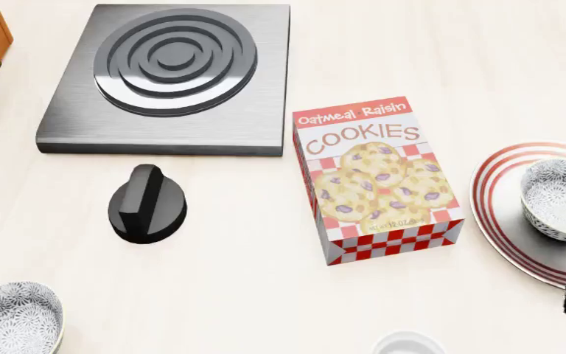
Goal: Pick the akita bowl from table center and place it on the plate.
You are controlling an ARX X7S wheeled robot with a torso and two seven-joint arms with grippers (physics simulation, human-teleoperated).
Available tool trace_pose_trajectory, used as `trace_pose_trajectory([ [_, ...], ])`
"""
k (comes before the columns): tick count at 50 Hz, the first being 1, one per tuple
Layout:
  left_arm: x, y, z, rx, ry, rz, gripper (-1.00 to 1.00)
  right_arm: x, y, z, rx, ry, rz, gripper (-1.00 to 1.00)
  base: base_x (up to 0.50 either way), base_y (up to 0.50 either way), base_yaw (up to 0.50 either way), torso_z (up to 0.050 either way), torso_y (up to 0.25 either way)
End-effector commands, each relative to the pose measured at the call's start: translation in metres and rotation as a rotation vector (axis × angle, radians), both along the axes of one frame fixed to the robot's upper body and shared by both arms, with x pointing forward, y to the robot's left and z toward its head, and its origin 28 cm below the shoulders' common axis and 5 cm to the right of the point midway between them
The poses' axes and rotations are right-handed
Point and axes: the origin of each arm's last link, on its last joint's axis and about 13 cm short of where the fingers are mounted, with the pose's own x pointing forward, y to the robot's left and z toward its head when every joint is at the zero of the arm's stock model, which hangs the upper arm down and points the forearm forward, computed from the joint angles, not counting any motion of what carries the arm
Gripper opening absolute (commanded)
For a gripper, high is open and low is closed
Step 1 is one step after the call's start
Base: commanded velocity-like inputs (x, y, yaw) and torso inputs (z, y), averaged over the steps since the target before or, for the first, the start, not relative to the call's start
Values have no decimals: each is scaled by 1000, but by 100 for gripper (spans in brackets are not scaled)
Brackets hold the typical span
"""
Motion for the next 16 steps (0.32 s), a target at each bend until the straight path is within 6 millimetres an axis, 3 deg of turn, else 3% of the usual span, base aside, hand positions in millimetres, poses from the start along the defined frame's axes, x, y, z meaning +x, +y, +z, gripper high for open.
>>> trace_pose_trajectory([
  [1, -22, -6, 27, 110, -124, 29, 100, -69, 39, 5, -42, -268, 41, 100, 0, 0, 0, 0, 0],
  [5, -27, -8, 42, 75, -198, 25, 100, -75, 47, 1, -152, -281, 39, 100, 0, 0, 0, 0, 0],
  [11, -23, -25, 41, -16, -182, -73, 100, -88, 63, 3, -178, -351, 130, 100, 0, 0, 0, 0, 0],
  [16, -37, -23, 55, -108, -356, -139, 100, -91, 74, 3, -197, -399, 155, 100, 0, 0, 0, 0, 0],
])
